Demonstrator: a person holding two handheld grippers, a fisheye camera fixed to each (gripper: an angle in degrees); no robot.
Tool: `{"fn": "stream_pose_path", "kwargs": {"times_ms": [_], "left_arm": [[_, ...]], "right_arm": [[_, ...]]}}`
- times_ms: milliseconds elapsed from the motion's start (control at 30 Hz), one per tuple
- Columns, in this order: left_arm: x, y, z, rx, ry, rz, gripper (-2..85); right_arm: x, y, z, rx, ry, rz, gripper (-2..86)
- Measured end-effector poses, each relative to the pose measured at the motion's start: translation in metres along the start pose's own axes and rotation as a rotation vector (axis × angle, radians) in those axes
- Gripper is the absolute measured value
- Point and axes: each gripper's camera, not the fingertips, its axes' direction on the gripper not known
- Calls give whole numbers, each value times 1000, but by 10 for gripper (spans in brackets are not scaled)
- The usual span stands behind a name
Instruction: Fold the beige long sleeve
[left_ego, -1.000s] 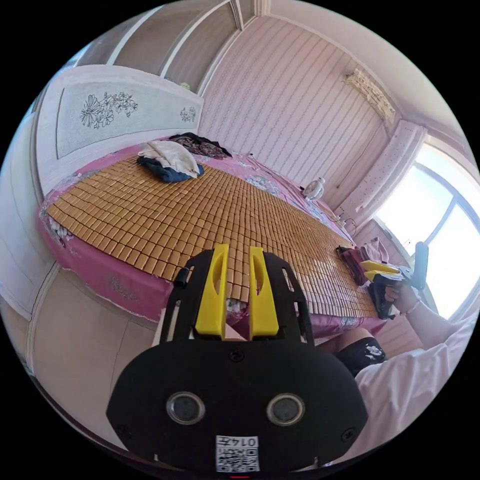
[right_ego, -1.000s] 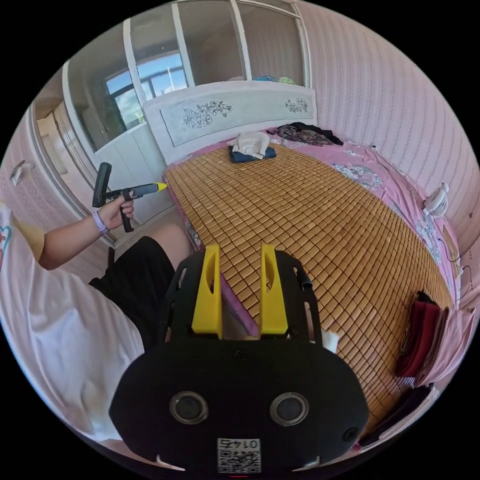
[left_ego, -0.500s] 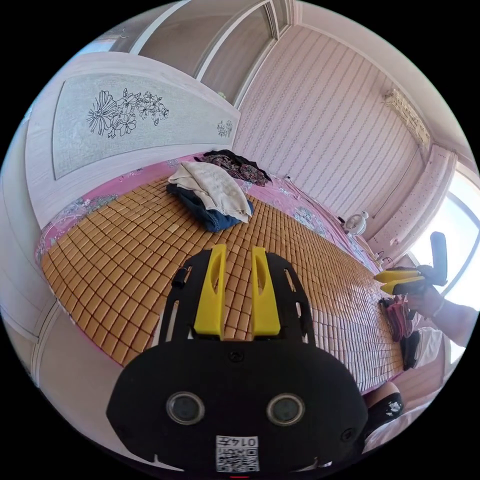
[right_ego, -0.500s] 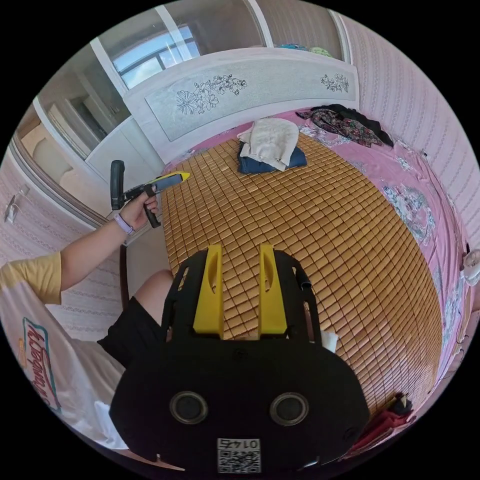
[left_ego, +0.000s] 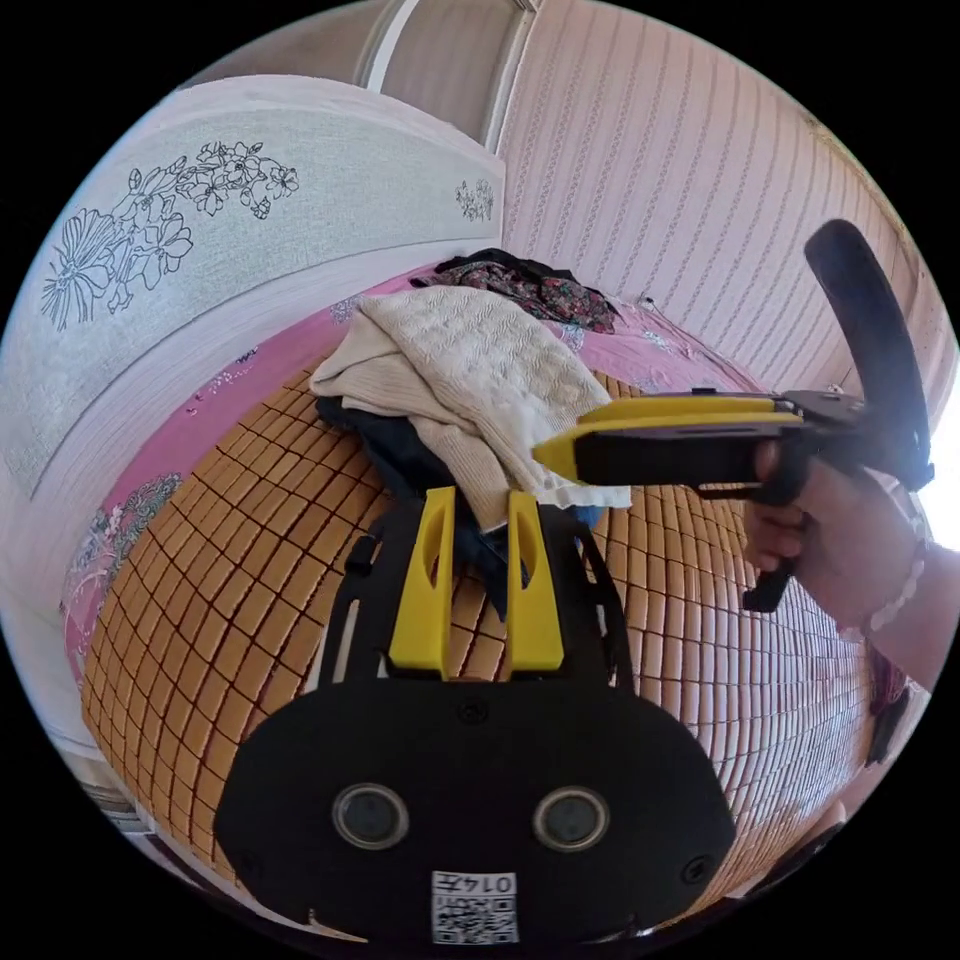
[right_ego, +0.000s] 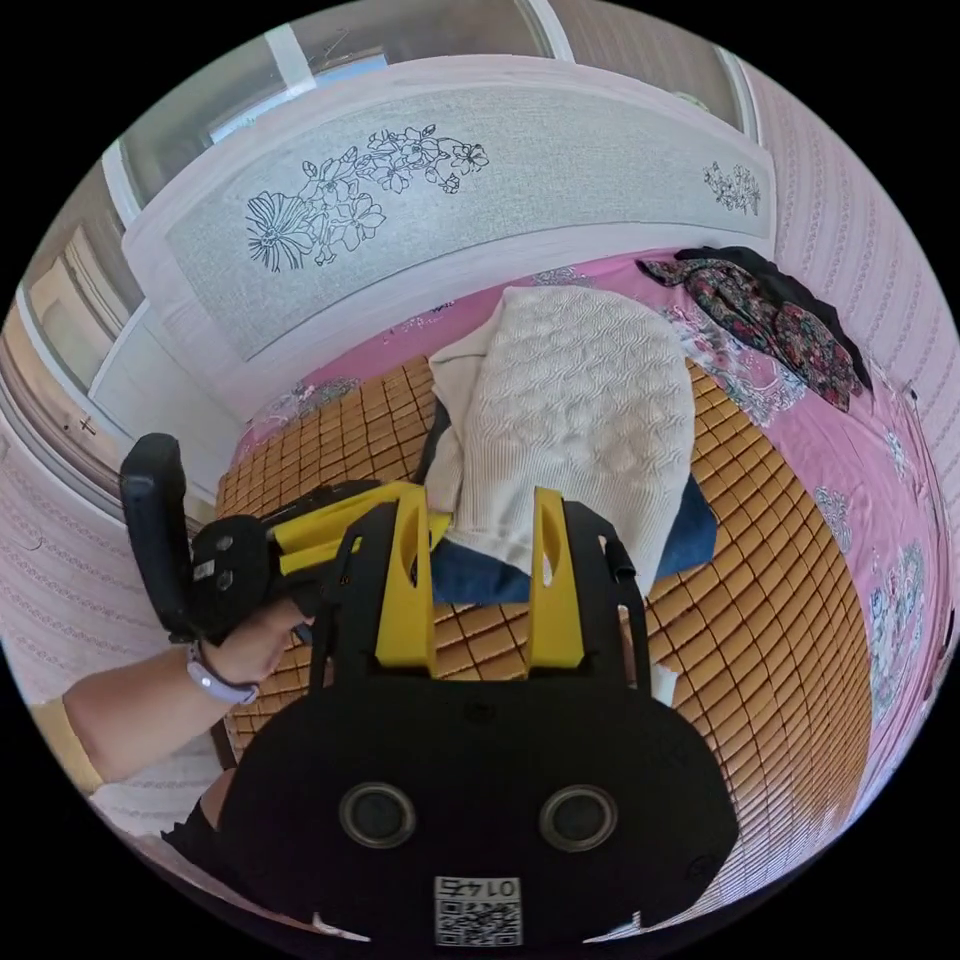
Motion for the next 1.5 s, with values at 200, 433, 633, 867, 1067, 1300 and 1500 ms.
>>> {"fn": "stream_pose_path", "kwargs": {"times_ms": [200, 433, 633, 867, 1067, 1300, 1500], "left_arm": [[0, 5, -7, 62, 8, 20, 12], [-8, -27, -70, 60, -28, 42, -6], [-22, 17, -186, 153, 26, 94, -5], [23, 241, -233, -114, 386, 13, -5], [39, 310, -246, -213, 364, -102, -4], [37, 313, -262, -228, 312, -86, 18], [14, 322, -272, -221, 272, -195, 72]], "right_arm": [[24, -17, 25, -117, -13, 119, 28], [67, 4, -160, 110, 38, 90, 9], [62, 151, -290, 166, 31, 105, 9], [13, 471, -249, -143, 4, 438, 16], [-18, 609, -262, -89, -24, 694, 55], [-7, 632, -279, -6, 84, 686, 134], [15, 621, -266, -9, 56, 681, 149]]}}
